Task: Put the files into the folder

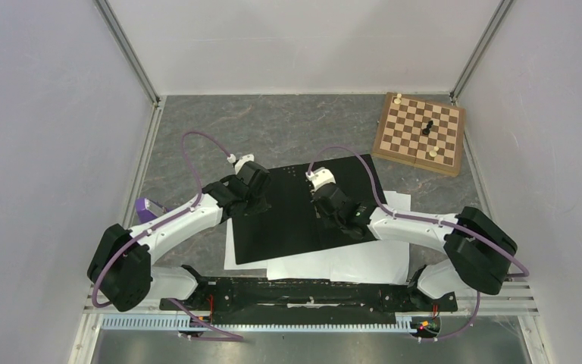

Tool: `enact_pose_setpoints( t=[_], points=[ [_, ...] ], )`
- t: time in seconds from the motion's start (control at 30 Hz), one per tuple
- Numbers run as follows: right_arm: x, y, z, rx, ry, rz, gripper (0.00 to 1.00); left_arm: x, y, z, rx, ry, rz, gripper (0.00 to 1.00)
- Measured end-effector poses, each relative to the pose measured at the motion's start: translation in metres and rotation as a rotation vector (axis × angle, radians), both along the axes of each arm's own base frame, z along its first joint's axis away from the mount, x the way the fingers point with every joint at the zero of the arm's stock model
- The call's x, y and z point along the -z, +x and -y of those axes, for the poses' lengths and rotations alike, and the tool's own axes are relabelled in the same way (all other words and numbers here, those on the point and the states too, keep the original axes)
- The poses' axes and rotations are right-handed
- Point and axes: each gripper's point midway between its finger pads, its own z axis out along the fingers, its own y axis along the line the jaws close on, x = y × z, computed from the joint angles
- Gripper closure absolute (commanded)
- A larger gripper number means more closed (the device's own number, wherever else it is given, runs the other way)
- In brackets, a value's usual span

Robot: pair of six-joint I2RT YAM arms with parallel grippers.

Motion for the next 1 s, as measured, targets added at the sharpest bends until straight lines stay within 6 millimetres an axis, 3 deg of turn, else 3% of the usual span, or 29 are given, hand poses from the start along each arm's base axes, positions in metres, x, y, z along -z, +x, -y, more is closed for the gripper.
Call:
enact_pose_setpoints(
  t=[0.17, 0.27, 0.6, 0.9, 0.97, 1.0],
  points=[
    [0.007, 0.005, -0.009, -0.046, -0.012, 0.008, 0.62, 0.000, 0.000, 0.000, 0.000, 0.000, -0.001, 0.98],
    [0.012, 0.011, -0.014, -0.070, -0.039, 0.019, 0.61, 0.000, 0.000, 0.000, 0.001, -0.001, 0.000, 0.98],
    [0.010, 0.045, -0.038, -0.097, -0.109, 0.088, 0.74, -0.006, 0.001, -0.001, -0.004, -0.007, 0.008, 0.98],
    [0.002, 0.066, -0.050, -0.080, -0.122, 0.122, 0.99, -0.005, 0.001, -0.004, -0.012, -0.002, 0.003, 0.98],
    [-0.001, 0.070, -0.052, -0.071, -0.129, 0.123, 0.97, -0.006, 0.001, -0.005, -0.014, -0.002, 0.002, 0.98],
    [-0.004, 0.073, -0.055, -0.065, -0.129, 0.125, 0.91, -0.006, 0.002, -0.005, -0.014, -0.002, 0.002, 0.98]
  ],
)
